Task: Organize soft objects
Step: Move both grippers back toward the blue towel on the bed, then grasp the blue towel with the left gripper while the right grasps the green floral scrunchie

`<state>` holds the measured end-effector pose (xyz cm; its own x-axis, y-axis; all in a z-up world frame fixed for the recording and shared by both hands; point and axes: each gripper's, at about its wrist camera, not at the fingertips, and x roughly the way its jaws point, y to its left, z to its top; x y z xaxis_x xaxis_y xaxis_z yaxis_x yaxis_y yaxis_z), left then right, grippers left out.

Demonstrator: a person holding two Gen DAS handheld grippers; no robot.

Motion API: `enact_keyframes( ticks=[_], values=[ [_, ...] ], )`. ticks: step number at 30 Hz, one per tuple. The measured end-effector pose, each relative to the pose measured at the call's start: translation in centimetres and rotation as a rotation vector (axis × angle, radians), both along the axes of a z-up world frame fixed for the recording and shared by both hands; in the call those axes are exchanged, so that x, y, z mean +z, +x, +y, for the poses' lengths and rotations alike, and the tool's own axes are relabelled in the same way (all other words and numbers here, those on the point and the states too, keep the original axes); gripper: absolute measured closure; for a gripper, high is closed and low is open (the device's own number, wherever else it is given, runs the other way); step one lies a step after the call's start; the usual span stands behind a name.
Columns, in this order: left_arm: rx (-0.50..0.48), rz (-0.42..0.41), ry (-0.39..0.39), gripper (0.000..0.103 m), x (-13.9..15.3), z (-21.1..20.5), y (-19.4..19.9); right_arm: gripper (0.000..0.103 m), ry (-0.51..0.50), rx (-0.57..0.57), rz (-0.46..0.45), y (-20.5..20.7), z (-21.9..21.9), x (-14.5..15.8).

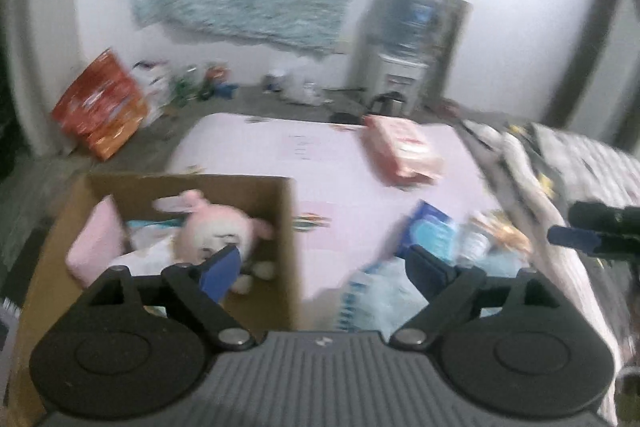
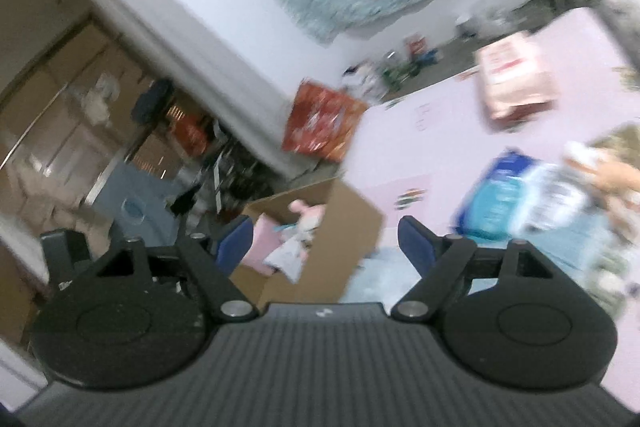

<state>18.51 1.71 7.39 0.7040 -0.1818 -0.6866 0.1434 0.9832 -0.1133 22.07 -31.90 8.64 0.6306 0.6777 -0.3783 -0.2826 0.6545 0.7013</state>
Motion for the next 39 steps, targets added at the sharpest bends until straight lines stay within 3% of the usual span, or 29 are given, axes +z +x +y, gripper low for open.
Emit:
enact_keyframes(
  ticks=[4, 9, 15, 22, 26, 29, 34, 39],
  values=[
    [-0.111, -0.022, 0.037, 0.009, -1.1, -4.7, -1.3, 0.022, 0.015, -0.115, 0.018, -4.5, -5.0, -3.1],
    [-0.229, 0.024, 0.078, 0.009, -4.4, -10.1, -1.0, 0.022, 0.067, -0.220, 0.091, -8.0, -8.7, -8.6],
    [-0.329, 0.023, 0.244, 0.010, -7.6, -16.6, -0.5, 0.022, 0.122, -0.289, 0.138, -8.7, -9.7, -13.3],
    [-0.350, 0.171, 0.205, 0.009, -9.1, -20.4, 4.6, 0.022, -0.098, -0.311, 0.059, -7.9, -7.6, -14.9],
    [-0.361, 0.260, 0.266, 0.009, -11.2, -22.6, 8.0, 0.022, -0.092, -0.310, 0.066, -7.4, -8.4, -15.7],
    [-0.324, 0.338, 0.249, 0.009, -12.7, -23.2, 10.6, 0.022, -0.074, -0.324, 0.074, -7.2, -9.3, -16.3],
    [-0.369, 0.422, 0.259, 0.004, -15.0, -24.3, 12.9, 0.022, -0.050, -0.335, 0.086, -6.8, -10.4, -17.2],
    [-0.382, 0.442, 0.297, 0.004, -16.1, -24.8, 13.5, 0.022, -0.041, -0.346, 0.080, -6.0, -10.8, -17.6]
  ],
)
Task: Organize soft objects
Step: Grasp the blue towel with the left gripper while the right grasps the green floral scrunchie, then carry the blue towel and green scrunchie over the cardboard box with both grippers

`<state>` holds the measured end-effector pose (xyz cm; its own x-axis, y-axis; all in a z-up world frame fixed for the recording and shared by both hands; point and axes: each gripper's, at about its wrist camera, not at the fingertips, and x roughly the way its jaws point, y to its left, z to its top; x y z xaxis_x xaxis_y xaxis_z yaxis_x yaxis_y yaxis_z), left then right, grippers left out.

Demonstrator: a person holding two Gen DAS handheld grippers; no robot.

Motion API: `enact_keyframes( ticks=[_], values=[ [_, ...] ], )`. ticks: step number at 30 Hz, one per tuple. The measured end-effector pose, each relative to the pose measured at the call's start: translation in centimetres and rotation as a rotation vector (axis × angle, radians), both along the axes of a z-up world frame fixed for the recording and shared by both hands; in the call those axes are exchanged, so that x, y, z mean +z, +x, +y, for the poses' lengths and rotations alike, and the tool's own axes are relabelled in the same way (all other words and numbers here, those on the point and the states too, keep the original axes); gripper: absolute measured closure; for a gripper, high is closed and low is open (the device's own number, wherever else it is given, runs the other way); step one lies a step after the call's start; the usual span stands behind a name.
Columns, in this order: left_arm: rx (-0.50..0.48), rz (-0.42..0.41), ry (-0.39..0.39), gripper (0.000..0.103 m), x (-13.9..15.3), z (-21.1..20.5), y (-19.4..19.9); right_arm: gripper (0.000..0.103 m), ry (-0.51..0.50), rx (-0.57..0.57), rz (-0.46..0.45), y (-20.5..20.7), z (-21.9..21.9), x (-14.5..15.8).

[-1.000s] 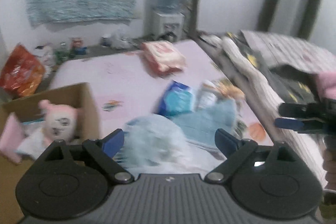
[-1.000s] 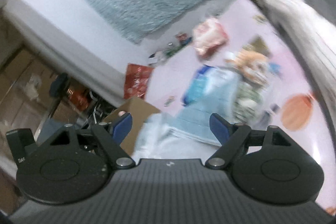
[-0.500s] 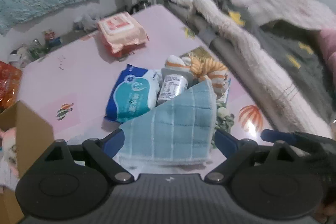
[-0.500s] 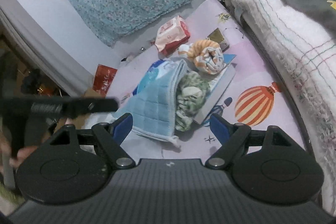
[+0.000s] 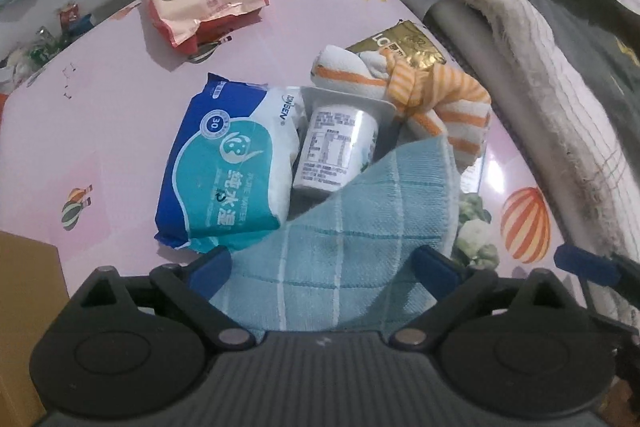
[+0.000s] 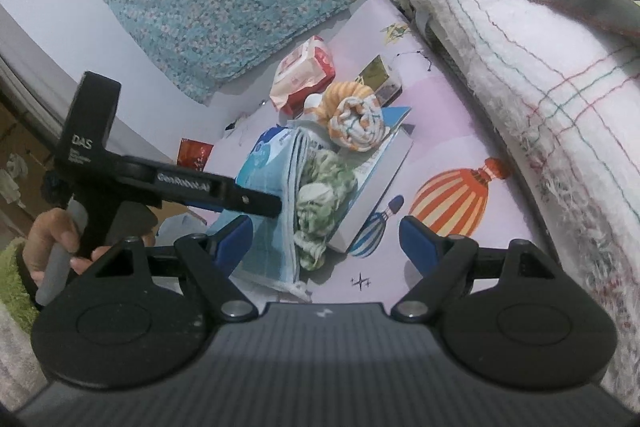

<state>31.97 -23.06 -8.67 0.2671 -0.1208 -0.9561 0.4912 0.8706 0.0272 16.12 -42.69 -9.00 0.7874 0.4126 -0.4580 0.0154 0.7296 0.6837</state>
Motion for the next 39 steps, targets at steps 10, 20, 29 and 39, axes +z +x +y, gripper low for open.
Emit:
enact_keyframes(
  ticks=[10, 20, 29, 39],
  values=[
    [0.012, 0.056, -0.039, 0.071, 0.3, 0.8, 0.5, 0.022, 0.000, 0.003, 0.003, 1.6, 0.6, -0.5],
    [0.031, -0.005, -0.094, 0.087, 3.0, 1.9, -1.2, 0.022, -0.085, 0.005, -0.028, 3.0, 2.1, -0.1],
    [0.033, -0.149, -0.111, 0.087, 7.1, 2.6, -3.6, 0.034, -0.301, 0.069, -0.047, 6.6, 5.7, -0.6],
    [0.060, -0.192, -0.149, 0.087, 8.5, 3.4, -5.0, 0.088, -0.404, 0.070, 0.006, 7.4, 7.1, -1.5]
  ],
)
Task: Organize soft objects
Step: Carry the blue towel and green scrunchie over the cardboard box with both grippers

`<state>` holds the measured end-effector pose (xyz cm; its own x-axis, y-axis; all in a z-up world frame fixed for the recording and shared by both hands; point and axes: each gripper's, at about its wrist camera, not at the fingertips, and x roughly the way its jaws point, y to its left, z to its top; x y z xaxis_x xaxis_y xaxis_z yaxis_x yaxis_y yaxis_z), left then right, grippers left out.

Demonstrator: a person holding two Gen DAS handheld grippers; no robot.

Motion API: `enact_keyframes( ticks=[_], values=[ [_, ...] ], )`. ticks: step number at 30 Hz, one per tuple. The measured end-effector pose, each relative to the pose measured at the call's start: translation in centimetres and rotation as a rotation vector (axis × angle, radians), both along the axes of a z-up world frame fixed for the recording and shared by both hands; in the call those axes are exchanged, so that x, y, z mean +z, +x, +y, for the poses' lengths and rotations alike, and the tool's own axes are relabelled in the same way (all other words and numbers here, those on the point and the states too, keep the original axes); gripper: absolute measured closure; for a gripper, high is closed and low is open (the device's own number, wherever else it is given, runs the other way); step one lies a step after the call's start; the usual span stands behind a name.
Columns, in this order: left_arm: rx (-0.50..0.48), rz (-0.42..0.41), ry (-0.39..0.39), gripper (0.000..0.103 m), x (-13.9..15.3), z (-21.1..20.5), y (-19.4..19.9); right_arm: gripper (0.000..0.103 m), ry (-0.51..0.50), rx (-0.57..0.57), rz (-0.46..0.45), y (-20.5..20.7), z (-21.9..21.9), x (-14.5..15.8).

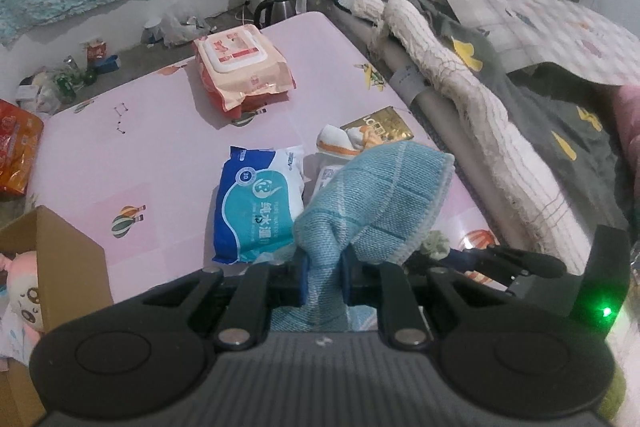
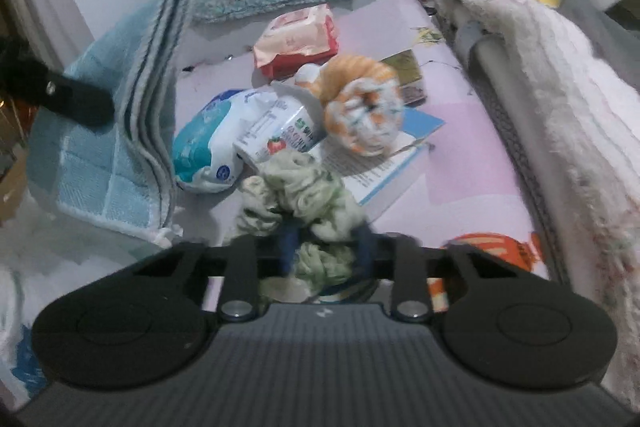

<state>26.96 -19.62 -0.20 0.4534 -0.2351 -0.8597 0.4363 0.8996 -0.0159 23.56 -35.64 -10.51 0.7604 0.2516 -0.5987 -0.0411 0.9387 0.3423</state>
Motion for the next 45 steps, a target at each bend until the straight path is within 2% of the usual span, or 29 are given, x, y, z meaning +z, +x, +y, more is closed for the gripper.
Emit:
enact_keyframes(
  ticks=[4, 10, 15, 20, 27, 33, 41, 45],
  values=[
    [-0.001, -0.008, -0.034, 0.087, 0.6, 0.4, -0.9, 0.090, 0.017, -0.033, -0.006, -1.3, -0.7, 0.5],
    [-0.001, -0.038, -0.075, 0.087, 2.2, 0.9, -2.6, 0.091, 0.101, -0.087, -0.053, -5.0, -2.0, 2.3],
    [0.000, -0.072, -0.139, 0.087, 4.2, 2.0, -4.7, 0.091, 0.158, -0.097, -0.128, -8.3, -2.5, 5.4],
    [0.009, -0.126, -0.200, 0.087, 6.7, 4.0, -7.5, 0.091, 0.189, -0.056, -0.213, -10.8, -1.6, 9.4],
    [0.068, -0.226, -0.273, 0.087, 10.5, 9.3, -11.8, 0.091, 0.272, 0.080, -0.290, -12.7, 1.5, 14.3],
    [0.162, -0.310, -0.308, 0.087, 12.8, 14.8, -15.2, 0.091, 0.322, 0.220, -0.322, -13.1, 6.2, 17.9],
    [0.316, -0.390, -0.317, 0.087, 14.2, 21.6, -17.8, 0.091, 0.359, 0.402, -0.298, -12.1, 14.3, 21.1],
    [0.406, -0.396, -0.321, 0.087, 14.0, 25.4, -18.2, 0.091, 0.357, 0.479, -0.259, -11.2, 18.9, 22.0]
  ],
)
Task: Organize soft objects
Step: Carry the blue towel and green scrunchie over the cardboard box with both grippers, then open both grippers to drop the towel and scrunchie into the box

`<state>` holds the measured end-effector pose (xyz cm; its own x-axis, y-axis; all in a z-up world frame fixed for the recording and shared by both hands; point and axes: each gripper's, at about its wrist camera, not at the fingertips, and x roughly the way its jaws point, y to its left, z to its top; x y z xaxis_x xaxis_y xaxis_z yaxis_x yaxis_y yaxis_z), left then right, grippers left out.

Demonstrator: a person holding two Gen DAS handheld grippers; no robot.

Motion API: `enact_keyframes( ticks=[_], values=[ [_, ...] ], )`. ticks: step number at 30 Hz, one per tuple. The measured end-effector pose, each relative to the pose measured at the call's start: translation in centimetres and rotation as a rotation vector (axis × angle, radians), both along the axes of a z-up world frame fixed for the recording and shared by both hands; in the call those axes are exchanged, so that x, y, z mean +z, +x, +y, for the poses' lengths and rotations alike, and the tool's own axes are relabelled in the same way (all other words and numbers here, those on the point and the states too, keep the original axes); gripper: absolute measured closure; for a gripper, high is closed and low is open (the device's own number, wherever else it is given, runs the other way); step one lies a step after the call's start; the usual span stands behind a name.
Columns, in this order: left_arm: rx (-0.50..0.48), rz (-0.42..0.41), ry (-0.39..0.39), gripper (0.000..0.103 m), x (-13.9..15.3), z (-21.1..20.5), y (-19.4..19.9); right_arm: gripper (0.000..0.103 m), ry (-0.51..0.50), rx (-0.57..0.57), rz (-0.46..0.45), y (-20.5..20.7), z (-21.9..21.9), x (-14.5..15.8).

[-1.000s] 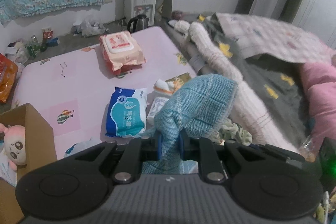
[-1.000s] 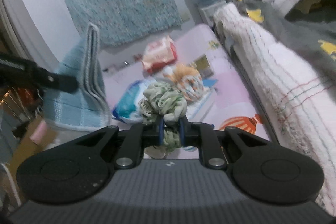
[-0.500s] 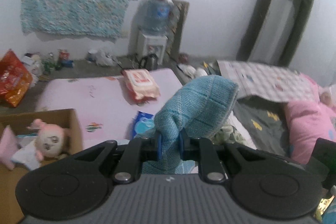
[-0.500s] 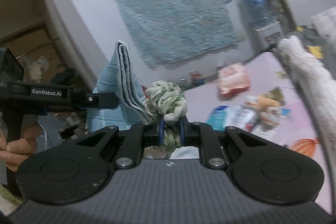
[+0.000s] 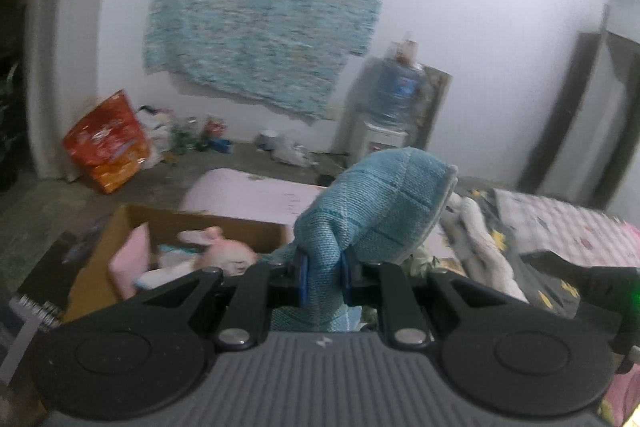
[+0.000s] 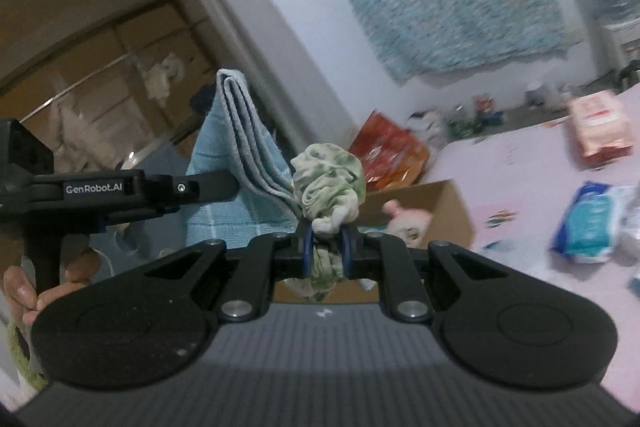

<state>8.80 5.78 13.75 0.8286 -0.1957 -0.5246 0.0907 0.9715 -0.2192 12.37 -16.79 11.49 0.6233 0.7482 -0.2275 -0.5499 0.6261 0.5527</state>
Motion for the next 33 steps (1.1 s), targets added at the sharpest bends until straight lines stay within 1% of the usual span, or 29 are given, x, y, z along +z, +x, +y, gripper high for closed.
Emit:
enact_keyframes(
  ticks=[3, 8, 12, 15, 19, 22, 26, 30, 33],
  values=[
    [0.059, 0.014, -0.013, 0.087, -0.4, 2.8, 0.1, 0.091, 0.001, 0.051, 0.039, 1.4, 2.9, 0.2],
    [0.149, 0.065, -0.019, 0.087, -2.1, 7.4, 1.1, 0.091, -0.004, 0.119, 0.146, 5.0, 7.3, -0.5],
    [0.200, 0.119, -0.005, 0.087, -4.5, 10.4, 2.5, 0.091, -0.045, 0.159, 0.233, 7.8, 10.6, -1.9],
    [0.219, 0.193, 0.006, 0.087, -7.2, 12.2, 4.5, 0.091, -0.102, 0.172, 0.282, 10.0, 12.6, -3.4],
    [0.256, 0.287, 0.064, 0.087, -11.1, 13.1, 6.7, 0.091, -0.202, 0.183, 0.346, 12.0, 15.3, -5.4],
    [0.278, 0.342, 0.097, 0.087, -13.3, 13.8, 8.1, 0.091, -0.276, 0.197, 0.397, 14.4, 17.8, -7.0],
    [0.326, 0.397, 0.153, 0.086, -15.4, 14.5, 9.7, 0.090, -0.365, 0.225, 0.460, 16.8, 21.1, -9.0],
    [0.364, 0.439, 0.154, 0.086, -16.6, 15.1, 10.8, 0.090, -0.415, 0.258, 0.551, 18.7, 24.1, -11.2],
    [0.380, 0.466, 0.149, 0.086, -17.8, 15.6, 11.6, 0.090, -0.430, 0.267, 0.608, 19.7, 25.7, -13.0]
  ],
)
